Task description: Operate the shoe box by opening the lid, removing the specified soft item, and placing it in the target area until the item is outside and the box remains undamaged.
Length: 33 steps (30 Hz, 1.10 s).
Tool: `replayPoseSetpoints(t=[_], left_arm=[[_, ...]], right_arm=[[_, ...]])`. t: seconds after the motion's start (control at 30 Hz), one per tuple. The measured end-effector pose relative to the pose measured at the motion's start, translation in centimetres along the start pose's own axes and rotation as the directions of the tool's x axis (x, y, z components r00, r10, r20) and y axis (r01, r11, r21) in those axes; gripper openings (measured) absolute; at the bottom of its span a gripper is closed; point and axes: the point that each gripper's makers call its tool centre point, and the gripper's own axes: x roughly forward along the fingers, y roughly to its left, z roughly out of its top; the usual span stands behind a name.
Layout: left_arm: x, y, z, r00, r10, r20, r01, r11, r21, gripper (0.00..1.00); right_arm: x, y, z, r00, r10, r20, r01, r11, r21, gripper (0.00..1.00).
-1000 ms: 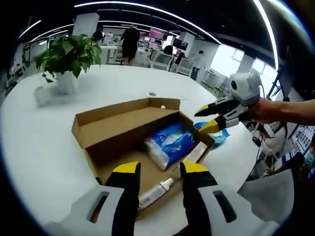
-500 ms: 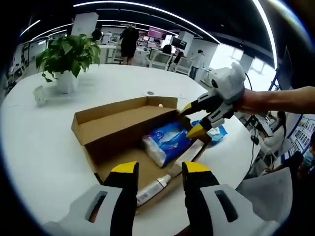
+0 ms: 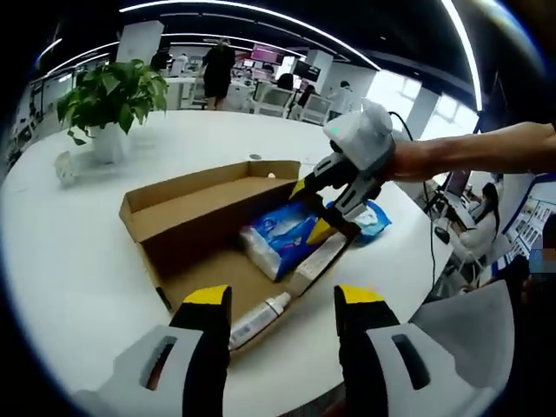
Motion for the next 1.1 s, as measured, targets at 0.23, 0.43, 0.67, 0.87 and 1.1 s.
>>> replayPoseSetpoints(t=[0.23, 0.43, 0.67, 0.87, 1.1], left_arm=[[-0.4, 0.0, -0.5, 1.000, 0.001, -0.006, -0.001, 1.000, 0.009, 0.50], [-0.6, -0.1, -0.6, 1.000, 0.001, -0.009, -0.001, 1.000, 0.017, 0.51], [-0.8, -0.2, -1.0, 1.000, 0.000, -0.019, 0.000, 1.000, 0.019, 0.53], [-0.7, 0.1, -1.0, 1.000, 0.001, -0.020, -0.001, 1.000, 0.017, 0.54], [-0.8, 0.2, -1.0, 1.000, -0.008, -0.019, 0.008, 1.000, 0.008, 0.55]], right_arm=[[1.1, 0.0, -0.2, 0.998, 0.022, -0.051, -0.025, 0.998, -0.059, 0.55], [2.1, -0.4, -1.0, 0.990, 0.024, -0.138, -0.047, 0.985, -0.163, 0.57], [3.1, -0.4, -0.7, 0.986, 0.024, -0.162, -0.058, 0.977, -0.207, 0.58], [4.3, -0.3, -1.3, 0.976, 0.027, -0.215, -0.084, 0.961, -0.263, 0.60], [5.6, -0.1, -1.7, 0.968, 0.036, -0.248, -0.108, 0.954, -0.281, 0.61]])
